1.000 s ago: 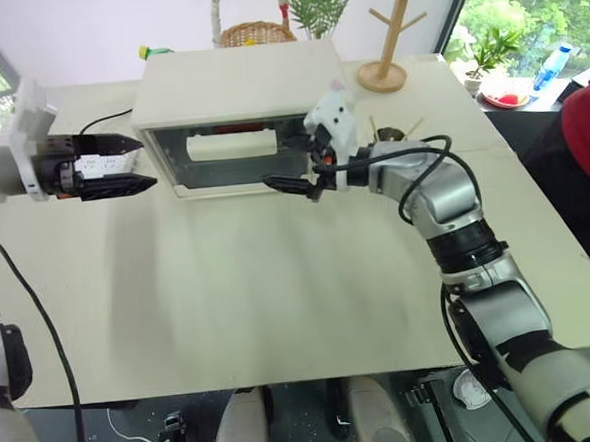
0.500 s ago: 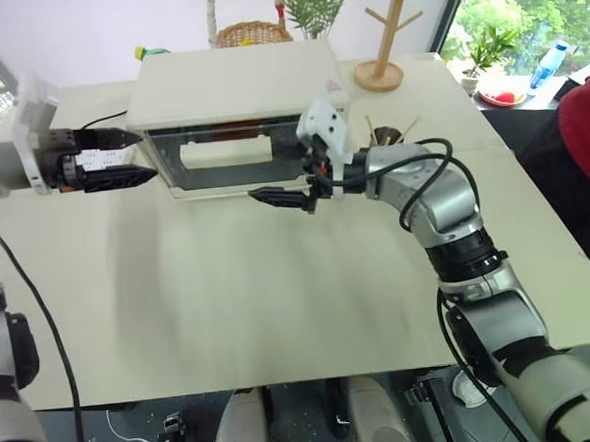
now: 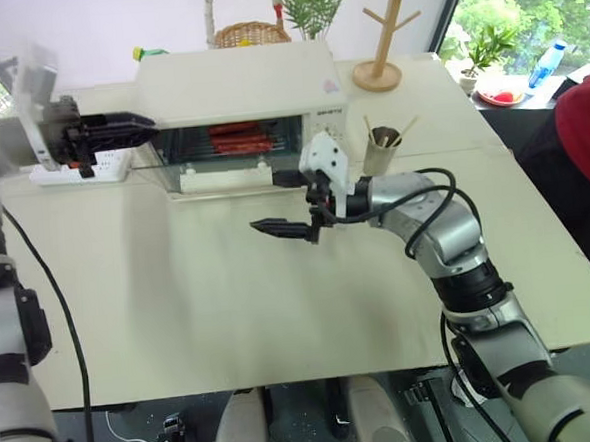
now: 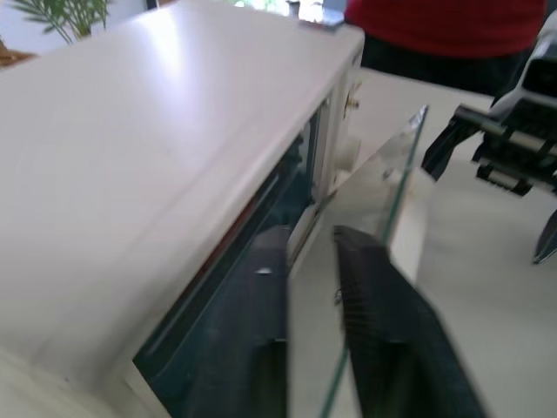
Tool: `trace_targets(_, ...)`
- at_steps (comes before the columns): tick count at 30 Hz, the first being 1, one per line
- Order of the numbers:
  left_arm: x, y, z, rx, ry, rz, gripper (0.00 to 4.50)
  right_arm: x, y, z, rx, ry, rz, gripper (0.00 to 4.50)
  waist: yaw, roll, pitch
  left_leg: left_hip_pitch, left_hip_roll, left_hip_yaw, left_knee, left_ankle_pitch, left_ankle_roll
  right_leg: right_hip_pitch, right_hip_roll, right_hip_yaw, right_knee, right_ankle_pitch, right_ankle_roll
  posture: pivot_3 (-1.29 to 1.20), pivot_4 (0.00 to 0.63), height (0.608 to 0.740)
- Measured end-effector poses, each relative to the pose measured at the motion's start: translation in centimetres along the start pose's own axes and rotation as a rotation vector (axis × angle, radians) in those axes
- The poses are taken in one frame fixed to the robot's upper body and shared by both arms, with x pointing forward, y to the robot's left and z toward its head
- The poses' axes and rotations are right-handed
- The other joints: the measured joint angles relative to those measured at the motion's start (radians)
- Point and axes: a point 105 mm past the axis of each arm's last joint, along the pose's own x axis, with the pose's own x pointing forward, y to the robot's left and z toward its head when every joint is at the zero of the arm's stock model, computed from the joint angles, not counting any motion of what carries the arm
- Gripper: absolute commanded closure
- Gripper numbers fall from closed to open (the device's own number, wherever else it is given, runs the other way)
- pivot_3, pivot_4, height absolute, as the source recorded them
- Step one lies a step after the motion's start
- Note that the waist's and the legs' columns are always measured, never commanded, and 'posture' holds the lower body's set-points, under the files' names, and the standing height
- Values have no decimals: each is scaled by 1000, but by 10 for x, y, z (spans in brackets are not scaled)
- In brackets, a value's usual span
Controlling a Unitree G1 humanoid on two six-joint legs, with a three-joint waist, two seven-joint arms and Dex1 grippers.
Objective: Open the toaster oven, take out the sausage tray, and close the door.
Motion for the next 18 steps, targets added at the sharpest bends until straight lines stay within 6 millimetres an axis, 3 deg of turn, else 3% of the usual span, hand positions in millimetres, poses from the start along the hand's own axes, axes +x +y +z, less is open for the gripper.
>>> trace_targets(3,7,-1,-21,34,78,-12,4446,-1,2,-1,1,2,-6,0,3,0,0,0,0,0,0,0,0,0,0,0,0,0,0,0,150,740)
trace_targets(7,11,3,-30,84,128,11,4446,0,2,-1,3,3,-7,0,3,0,0,0,0,0,0,0,0,0,0,0,0,0,0,0,150,740)
trace_targets(18,12,0,-35,111,166,-29,4446,-4,6,-5,13,24,-21,0,6,0,0,-1,0,0,0,0,0,0,0,0,0,0,0,0,150,740)
